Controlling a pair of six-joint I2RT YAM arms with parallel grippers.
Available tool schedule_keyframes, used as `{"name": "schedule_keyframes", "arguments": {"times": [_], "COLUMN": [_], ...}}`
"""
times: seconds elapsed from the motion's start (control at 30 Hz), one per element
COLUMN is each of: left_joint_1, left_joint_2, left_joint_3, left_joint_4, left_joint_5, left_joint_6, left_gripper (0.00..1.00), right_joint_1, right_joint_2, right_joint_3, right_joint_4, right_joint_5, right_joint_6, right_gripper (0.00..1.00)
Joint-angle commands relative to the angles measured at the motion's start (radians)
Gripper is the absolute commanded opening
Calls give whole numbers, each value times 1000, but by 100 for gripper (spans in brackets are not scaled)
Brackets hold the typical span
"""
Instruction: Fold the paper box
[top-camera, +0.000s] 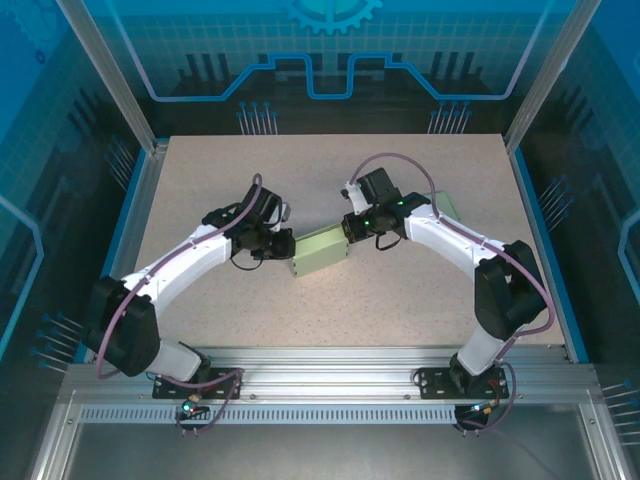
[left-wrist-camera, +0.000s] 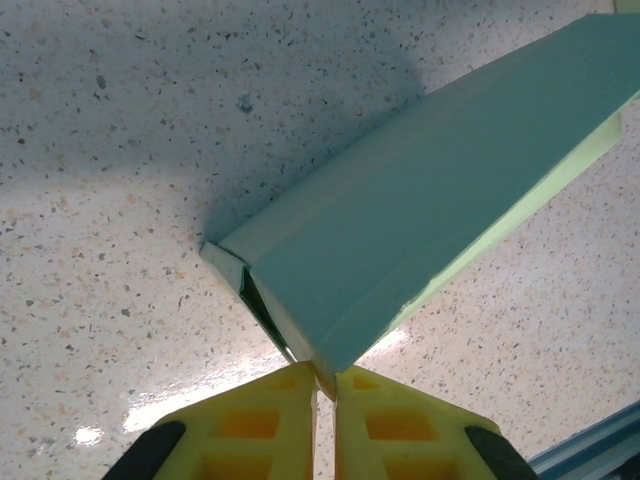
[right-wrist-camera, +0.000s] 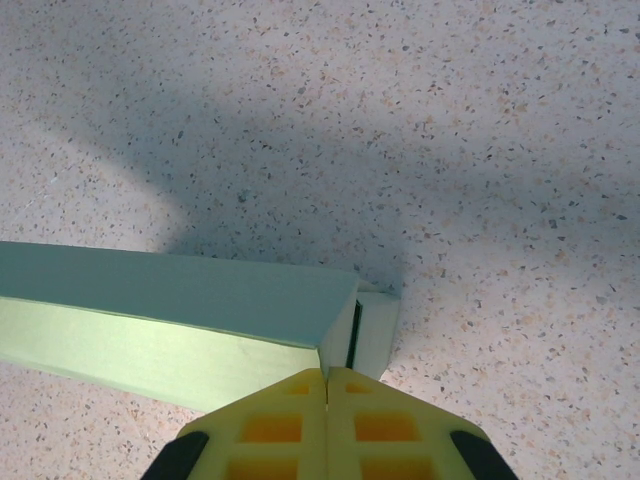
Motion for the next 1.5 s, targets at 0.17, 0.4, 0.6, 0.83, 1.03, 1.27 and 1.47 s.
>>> {"name": "schedule_keyframes", "arguments": {"times": [0.17,0.4,0.6,0.83,1.03,1.27,1.47], "left_joint_1": [-3,-5,-25,-74,-97,-112,-114], "left_joint_2": [-28,-47,-23,-10,56,142,174], "left_joint_3": [-80,-177,-210,-289,-271,-160,-104], "left_joint_4": [91,227,316,479,556,413,333], "left_joint_5": [26,15,-15,-110,-133,-214,-247], "left_joint_6": [-36,-48,12,102,129,142,145], "left_gripper": [6,0,0,0,0,0,0], "right_joint_1": [44,67,76,78,78,78,78], "right_joint_2": [-15,-93,-151,-175,-150,-152,-193], "right_joint_3": [-41,-186,-308,-384,-371,-271,-205], "right_joint_4": [-5,156,300,381,370,235,158], "right_joint_5": [-10,54,99,155,187,238,276], "right_joint_6": [8,25,59,78,82,103,110], "right_gripper": [0,0,0,0,0,17,41]}}
